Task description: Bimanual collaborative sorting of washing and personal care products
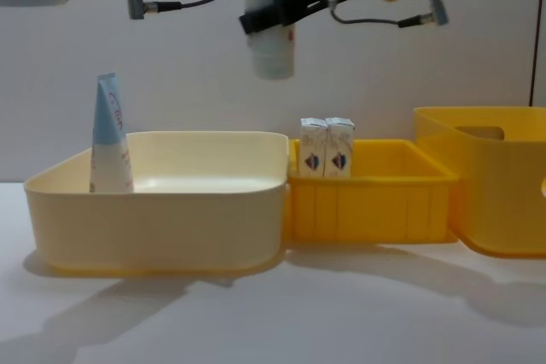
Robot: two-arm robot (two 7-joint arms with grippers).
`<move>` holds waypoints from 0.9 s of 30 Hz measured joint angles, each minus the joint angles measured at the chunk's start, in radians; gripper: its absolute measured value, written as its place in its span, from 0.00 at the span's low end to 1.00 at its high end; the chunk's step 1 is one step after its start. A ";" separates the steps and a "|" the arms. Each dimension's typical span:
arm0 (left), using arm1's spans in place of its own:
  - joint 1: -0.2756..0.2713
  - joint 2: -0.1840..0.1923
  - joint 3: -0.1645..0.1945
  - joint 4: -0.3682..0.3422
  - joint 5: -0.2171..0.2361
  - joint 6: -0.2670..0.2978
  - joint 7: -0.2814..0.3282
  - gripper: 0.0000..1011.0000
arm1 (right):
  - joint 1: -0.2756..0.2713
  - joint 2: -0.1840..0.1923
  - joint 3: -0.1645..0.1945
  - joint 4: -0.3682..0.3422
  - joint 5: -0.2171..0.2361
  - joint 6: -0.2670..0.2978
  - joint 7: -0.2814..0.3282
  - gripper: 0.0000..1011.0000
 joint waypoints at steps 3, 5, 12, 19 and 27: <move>0.000 0.000 0.000 0.000 0.000 0.000 0.000 0.82 | -0.003 0.013 0.007 -0.011 0.000 0.005 -0.011 0.54; 0.000 0.000 0.000 0.000 0.000 0.000 0.000 0.89 | -0.005 0.022 0.012 -0.018 0.000 0.010 -0.019 0.53; 0.000 0.000 0.000 0.000 0.000 0.000 0.000 0.99 | -0.018 0.064 0.039 -0.054 0.000 0.036 -0.056 0.49; 0.000 0.000 0.000 0.000 0.000 0.000 0.000 0.99 | -0.032 0.105 0.073 -0.089 -0.006 0.079 -0.104 0.46; 0.000 0.000 0.000 0.000 0.000 0.000 0.000 0.99 | -0.040 0.136 0.114 -0.102 -0.015 0.136 -0.160 0.46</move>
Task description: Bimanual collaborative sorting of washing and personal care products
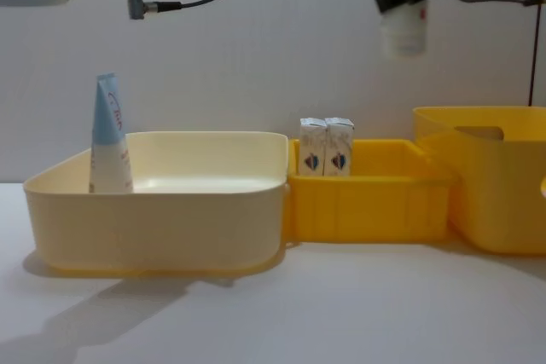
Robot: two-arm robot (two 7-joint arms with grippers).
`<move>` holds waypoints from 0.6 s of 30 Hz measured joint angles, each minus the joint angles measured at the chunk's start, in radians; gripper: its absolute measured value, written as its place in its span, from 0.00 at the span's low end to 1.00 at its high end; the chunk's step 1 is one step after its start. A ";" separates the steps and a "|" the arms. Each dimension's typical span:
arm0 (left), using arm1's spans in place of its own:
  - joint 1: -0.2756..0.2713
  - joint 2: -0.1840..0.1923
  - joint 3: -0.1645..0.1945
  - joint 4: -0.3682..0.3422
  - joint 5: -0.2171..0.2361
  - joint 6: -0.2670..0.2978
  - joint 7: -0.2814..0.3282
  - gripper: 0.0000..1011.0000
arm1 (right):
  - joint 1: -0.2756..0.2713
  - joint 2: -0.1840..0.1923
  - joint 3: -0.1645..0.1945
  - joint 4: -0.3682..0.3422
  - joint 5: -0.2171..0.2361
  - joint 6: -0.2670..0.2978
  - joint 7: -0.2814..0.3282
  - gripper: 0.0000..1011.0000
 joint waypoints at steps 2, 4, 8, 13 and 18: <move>0.000 0.000 0.000 0.000 0.000 0.000 0.000 0.99 | 0.000 0.005 0.011 0.002 -0.001 0.019 -0.015 0.46; 0.000 0.000 0.000 0.000 0.000 0.000 0.000 0.99 | 0.001 0.007 0.020 0.006 -0.002 0.033 -0.025 0.46; 0.000 0.000 0.000 0.000 0.000 0.000 0.000 0.99 | 0.010 0.011 0.042 0.026 -0.003 0.080 -0.050 0.46; 0.000 0.000 0.000 0.000 0.000 0.000 0.000 0.99 | 0.023 0.010 0.062 0.056 -0.003 0.132 -0.071 0.46; 0.000 0.000 0.000 0.000 0.000 0.000 0.000 0.99 | 0.044 0.005 0.084 0.104 -0.002 0.194 -0.090 0.46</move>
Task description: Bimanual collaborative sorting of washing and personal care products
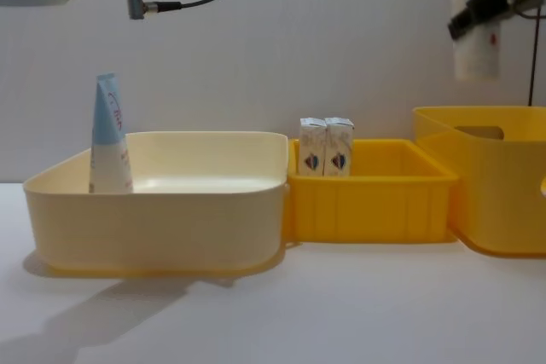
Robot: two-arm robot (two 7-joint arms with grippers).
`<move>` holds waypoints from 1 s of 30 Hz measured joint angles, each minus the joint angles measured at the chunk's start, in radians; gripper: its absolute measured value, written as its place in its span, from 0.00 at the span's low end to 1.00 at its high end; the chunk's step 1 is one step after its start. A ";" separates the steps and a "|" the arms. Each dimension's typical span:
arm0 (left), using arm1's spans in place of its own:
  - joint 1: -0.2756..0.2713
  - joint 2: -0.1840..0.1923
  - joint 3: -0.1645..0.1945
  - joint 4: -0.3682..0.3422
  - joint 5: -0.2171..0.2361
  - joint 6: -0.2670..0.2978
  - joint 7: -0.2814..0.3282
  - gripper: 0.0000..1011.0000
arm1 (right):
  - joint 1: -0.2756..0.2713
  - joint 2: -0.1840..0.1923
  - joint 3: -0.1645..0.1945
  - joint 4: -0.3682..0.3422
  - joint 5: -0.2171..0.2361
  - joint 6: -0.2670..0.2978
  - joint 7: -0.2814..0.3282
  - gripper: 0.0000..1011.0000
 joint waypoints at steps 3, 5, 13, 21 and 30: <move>0.000 0.000 0.000 0.000 0.000 0.000 0.000 0.99 | 0.013 -0.005 0.010 0.029 0.001 0.037 -0.010 0.46; 0.000 0.000 0.000 0.000 0.000 0.000 0.000 0.99 | 0.024 -0.010 0.018 0.056 0.001 0.060 -0.017 0.46; 0.000 0.000 0.000 0.000 0.000 0.000 0.000 0.99 | 0.069 -0.029 0.043 0.161 0.003 0.139 -0.044 0.58; 0.000 0.000 0.000 0.000 0.000 0.000 0.000 0.99 | 0.150 -0.058 0.070 0.343 0.004 0.194 -0.076 0.81; 0.000 0.000 0.000 0.000 0.000 0.000 0.000 0.99 | 0.279 -0.096 0.117 0.623 -0.024 0.169 -0.098 0.99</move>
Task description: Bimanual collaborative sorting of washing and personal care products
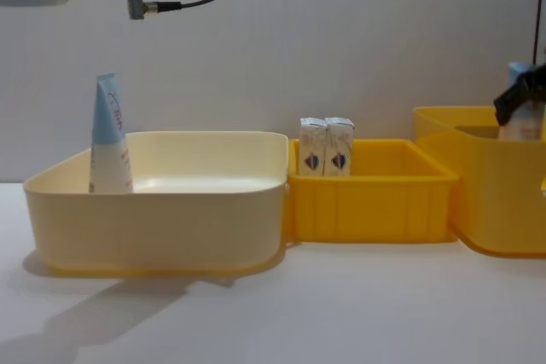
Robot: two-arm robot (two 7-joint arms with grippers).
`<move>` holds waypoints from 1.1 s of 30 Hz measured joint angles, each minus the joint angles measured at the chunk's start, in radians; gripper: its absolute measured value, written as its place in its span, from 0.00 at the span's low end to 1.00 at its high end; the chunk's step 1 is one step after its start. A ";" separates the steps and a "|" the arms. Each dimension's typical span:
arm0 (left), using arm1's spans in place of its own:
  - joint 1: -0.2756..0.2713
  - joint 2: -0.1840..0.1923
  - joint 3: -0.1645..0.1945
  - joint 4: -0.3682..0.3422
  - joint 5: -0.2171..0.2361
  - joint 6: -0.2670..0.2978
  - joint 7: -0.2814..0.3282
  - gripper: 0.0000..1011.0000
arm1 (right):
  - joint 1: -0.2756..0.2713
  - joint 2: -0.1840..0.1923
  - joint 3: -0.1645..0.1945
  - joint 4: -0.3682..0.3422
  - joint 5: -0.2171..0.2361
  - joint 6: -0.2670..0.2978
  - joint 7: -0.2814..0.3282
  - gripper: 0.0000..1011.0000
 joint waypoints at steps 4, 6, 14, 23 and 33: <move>0.000 0.000 0.000 0.000 0.000 0.000 0.000 0.99 | 0.032 -0.010 0.014 0.070 -0.013 -0.009 -0.004 0.99; 0.000 0.000 0.000 0.000 0.000 0.000 0.000 0.99 | 0.043 -0.013 0.019 0.093 -0.017 -0.012 -0.007 0.99; 0.000 0.000 0.000 0.000 0.000 0.000 0.000 0.99 | 0.080 -0.024 0.035 0.172 -0.031 -0.021 -0.011 0.99; 0.000 0.000 0.000 0.000 0.000 0.000 0.000 0.99 | 0.102 -0.030 0.044 0.221 -0.040 -0.028 -0.016 0.99; 0.000 0.000 0.000 0.000 0.000 0.000 0.000 0.99 | 0.114 -0.034 0.050 0.248 -0.045 -0.031 -0.017 0.99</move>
